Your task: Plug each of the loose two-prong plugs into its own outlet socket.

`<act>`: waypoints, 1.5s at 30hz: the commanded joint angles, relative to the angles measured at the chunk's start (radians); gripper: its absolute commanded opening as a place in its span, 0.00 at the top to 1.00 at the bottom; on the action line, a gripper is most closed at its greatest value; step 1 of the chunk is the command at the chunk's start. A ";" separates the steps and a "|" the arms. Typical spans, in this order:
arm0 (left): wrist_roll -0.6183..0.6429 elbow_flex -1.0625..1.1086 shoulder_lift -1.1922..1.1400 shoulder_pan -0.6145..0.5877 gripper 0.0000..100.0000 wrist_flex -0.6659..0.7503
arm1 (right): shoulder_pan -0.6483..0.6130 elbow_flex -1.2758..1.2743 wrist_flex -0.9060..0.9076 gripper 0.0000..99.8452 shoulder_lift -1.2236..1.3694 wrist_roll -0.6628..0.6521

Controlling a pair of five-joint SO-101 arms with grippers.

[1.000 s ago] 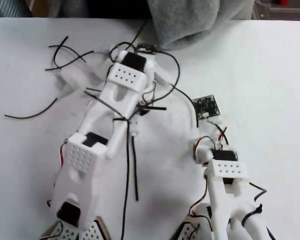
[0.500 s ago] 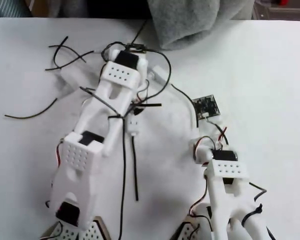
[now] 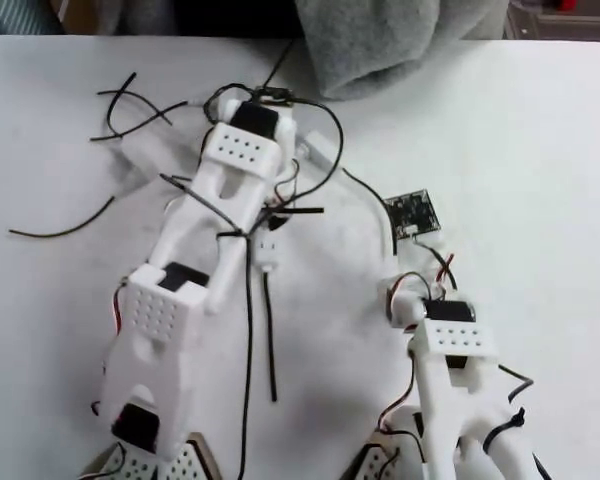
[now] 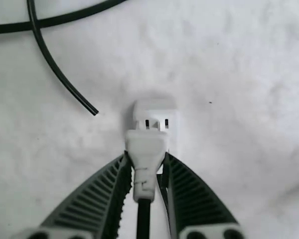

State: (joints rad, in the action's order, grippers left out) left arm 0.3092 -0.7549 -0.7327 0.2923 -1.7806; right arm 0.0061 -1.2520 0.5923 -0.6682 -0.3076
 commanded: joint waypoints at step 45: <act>-0.130 0.273 0.065 -0.166 0.97 0.003 | 0.001 0.002 -0.015 0.98 -0.010 0.005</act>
State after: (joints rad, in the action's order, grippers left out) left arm 0.1895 -0.5432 -0.7311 0.1895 -1.7776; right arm 0.0061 -1.2551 0.5923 -0.6682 -0.3076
